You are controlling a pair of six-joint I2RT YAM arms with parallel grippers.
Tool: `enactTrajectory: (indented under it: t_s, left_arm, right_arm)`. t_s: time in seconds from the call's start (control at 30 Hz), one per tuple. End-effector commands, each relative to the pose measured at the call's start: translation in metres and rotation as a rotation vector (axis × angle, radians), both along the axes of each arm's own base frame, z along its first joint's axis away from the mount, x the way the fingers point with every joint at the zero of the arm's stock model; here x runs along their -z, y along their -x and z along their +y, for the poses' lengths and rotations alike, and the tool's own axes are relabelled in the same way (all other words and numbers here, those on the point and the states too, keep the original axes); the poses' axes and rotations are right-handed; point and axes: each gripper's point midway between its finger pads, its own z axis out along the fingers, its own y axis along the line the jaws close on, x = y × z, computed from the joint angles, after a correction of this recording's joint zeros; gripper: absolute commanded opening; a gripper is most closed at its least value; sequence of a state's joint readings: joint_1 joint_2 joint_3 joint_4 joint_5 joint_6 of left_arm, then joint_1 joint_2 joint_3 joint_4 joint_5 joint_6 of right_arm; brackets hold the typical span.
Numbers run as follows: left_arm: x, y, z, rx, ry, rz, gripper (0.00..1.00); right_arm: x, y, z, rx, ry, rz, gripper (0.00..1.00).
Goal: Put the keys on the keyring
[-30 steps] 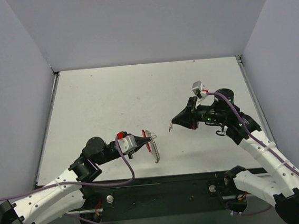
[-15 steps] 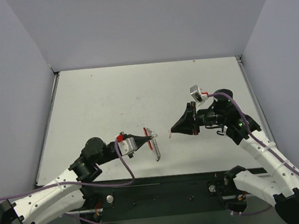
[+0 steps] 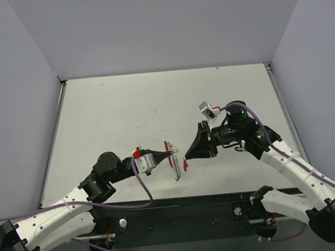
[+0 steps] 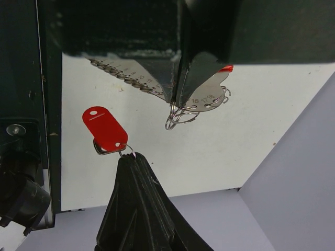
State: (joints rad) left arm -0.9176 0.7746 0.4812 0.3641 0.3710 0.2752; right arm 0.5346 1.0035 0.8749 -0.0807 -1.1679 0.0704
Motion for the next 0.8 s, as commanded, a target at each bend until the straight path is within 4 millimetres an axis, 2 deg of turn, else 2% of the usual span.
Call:
enactTrajectory:
  t_s: [0.0, 0.37, 0.57, 0.77]
  left_arm:
    - [-0.044, 0.002, -0.005, 0.018, 0.085, -0.096, 0.0]
    - [-0.039, 0.006, -0.007, 0.039, 0.06, -0.108, 0.0]
    - [-0.036, 0.007, -0.006, 0.039, 0.048, -0.11, 0.0]
    - [-0.033, 0.007, -0.005, 0.03, 0.038, -0.11, 0.0]
  right_arm:
    - [-0.013, 0.002, 0.009, -0.054, -0.034, -0.039, 0.0]
    - [0.003, -0.03, 0.022, 0.029, 0.023, -0.014, 0.0]
    - [-0.003, -0.036, 0.024, 0.056, 0.023, -0.029, 0.0]
    - [-0.016, -0.033, 0.023, 0.05, -0.012, -0.057, 0.0]
